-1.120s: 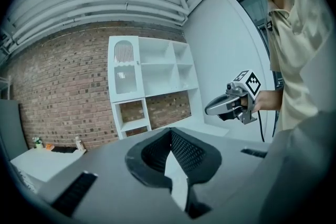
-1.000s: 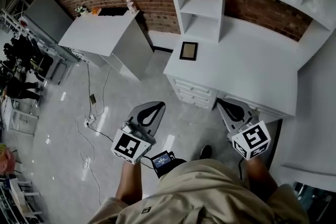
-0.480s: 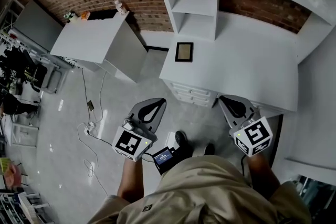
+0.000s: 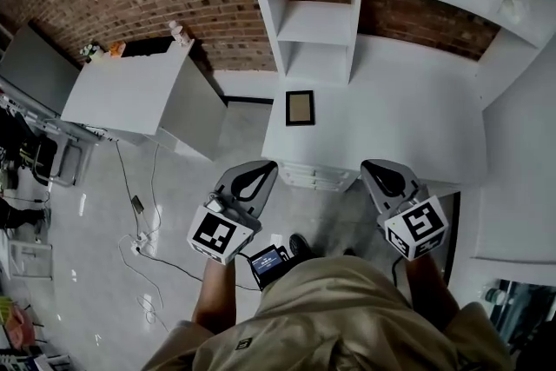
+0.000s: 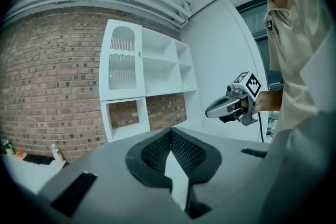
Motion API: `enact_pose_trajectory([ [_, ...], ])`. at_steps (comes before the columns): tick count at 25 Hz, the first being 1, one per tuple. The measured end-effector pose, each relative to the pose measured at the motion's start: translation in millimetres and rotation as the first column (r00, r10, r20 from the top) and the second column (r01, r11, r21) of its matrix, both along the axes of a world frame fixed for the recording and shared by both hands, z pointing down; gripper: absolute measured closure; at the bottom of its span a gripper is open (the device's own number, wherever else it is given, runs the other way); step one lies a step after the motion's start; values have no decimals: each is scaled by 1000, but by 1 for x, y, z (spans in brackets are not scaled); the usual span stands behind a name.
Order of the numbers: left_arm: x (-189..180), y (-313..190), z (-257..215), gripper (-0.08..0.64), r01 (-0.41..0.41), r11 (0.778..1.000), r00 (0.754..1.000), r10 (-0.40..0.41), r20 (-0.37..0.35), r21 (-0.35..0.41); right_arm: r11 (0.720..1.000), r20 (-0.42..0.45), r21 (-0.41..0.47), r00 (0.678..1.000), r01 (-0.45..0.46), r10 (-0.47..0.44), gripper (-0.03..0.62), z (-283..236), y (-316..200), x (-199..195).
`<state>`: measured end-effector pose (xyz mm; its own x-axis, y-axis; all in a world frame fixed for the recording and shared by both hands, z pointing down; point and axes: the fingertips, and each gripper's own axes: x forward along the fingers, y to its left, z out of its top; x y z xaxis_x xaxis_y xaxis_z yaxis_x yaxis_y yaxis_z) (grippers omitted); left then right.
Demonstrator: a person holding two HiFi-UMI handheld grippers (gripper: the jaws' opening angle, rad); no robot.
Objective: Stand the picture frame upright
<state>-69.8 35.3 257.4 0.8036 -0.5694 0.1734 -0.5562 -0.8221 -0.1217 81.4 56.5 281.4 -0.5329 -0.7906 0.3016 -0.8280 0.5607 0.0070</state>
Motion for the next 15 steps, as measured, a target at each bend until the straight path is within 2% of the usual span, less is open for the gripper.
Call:
enact_pose_trajectory([
  [8, -31, -45, 2, 554, -65, 998, 997, 65, -45, -5, 998, -47, -7, 997, -63, 62, 589, -1, -38, -33],
  [15, -49, -76, 11, 554, -77, 996, 995, 73, -72, -41, 997, -73, -35, 995, -72, 69, 589, 4, -67, -54],
])
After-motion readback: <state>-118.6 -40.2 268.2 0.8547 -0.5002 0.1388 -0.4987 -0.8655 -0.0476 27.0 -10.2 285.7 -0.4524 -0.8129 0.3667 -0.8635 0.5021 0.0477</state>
